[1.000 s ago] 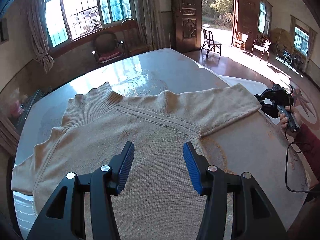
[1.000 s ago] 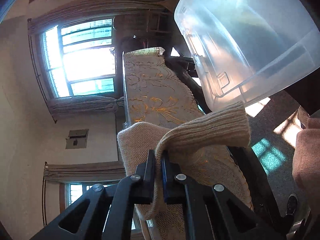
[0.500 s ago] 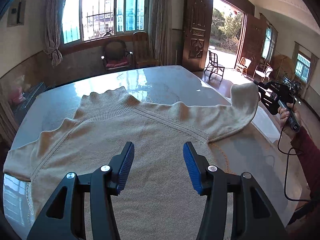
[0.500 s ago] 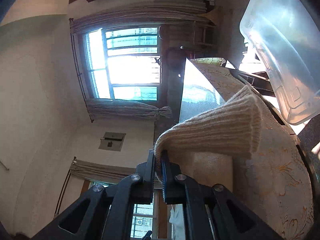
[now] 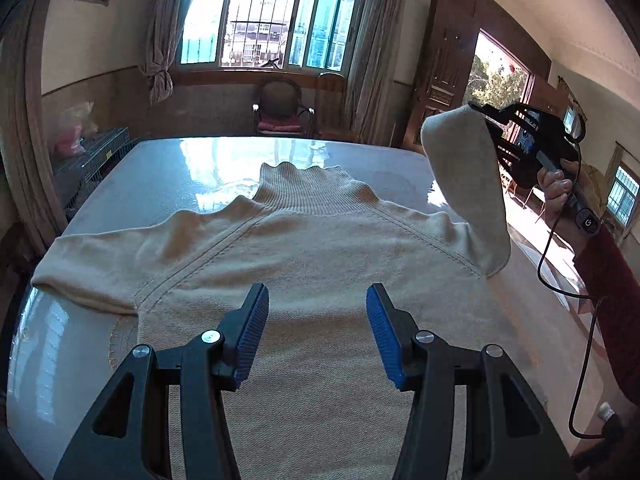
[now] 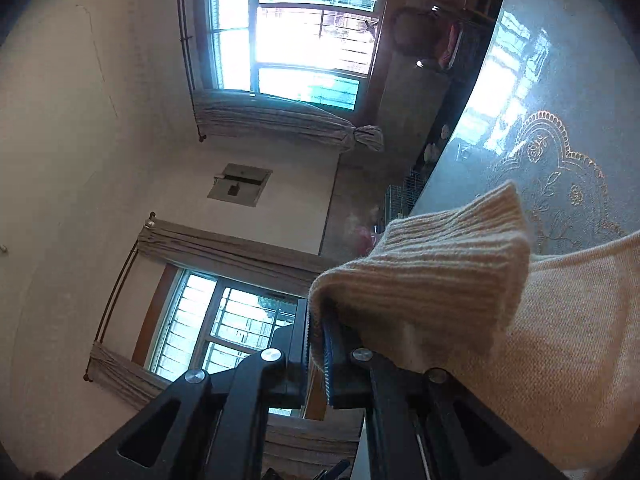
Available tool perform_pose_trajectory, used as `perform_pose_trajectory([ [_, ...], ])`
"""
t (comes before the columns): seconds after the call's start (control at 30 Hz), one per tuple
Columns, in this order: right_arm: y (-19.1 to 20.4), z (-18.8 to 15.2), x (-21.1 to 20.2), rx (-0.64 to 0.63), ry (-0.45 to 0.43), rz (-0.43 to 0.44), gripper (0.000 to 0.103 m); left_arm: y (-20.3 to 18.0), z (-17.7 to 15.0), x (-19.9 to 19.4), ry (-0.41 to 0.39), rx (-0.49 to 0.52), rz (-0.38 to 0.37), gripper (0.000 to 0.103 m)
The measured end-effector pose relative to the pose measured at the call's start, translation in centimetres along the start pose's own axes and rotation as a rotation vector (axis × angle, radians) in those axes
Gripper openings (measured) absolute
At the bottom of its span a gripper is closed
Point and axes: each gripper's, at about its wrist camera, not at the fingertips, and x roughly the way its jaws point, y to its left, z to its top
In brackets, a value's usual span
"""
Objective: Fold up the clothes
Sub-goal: 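Fold the sleeve across the sweater body with the right gripper and release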
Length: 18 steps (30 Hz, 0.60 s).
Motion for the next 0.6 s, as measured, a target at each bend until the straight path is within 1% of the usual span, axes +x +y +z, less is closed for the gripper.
perform_pose_trajectory([
  [0.13,0.2,-3.7,8.5,-0.021,0.071,-0.047,0.005,3.7,-0.6,-0.5,-0.001,-0.024,-0.015,0.054],
  [0.17,0.3,-4.9,10.4,-0.05,0.088,-0.085,0.005,4.5,-0.7,-0.5,-0.001,-0.029,-0.018,0.054],
  [0.2,0.3,-6.2,12.5,-0.092,0.109,-0.136,0.008,5.3,-0.8,-0.5,-0.001,-0.034,-0.021,0.054],
  [0.3,-0.5,-10.7,18.5,-0.197,0.267,-0.238,0.011,7.7,-1.0,-0.5,0.0,-0.049,-0.031,0.054],
  [0.33,-0.9,-12.1,20.0,-0.229,0.333,-0.275,0.019,8.4,-1.1,-0.5,0.001,-0.054,-0.034,0.054],
  [0.37,-1.3,-13.5,21.4,-0.261,0.398,-0.311,0.023,9.2,-1.2,-0.5,0.001,-0.059,-0.038,0.054],
  [0.43,-2.0,-16.2,24.0,-0.33,0.514,-0.394,0.024,10.7,-1.2,-0.3,-0.002,-0.075,-0.044,0.054],
  [0.47,-2.1,-16.9,24.2,-0.372,0.52,-0.461,0.024,11.4,-1.1,-0.1,-0.005,-0.086,-0.047,0.054],
  [0.5,-2.3,-17.3,24.3,-0.383,0.533,-0.48,0.024,12.2,-1.1,0.0,-0.009,-0.096,-0.05,0.054],
  [0.6,-2.1,-17.0,23.5,-0.381,0.497,-0.505,0.026,13.7,-0.5,0.3,-0.024,-0.121,-0.049,0.054],
])
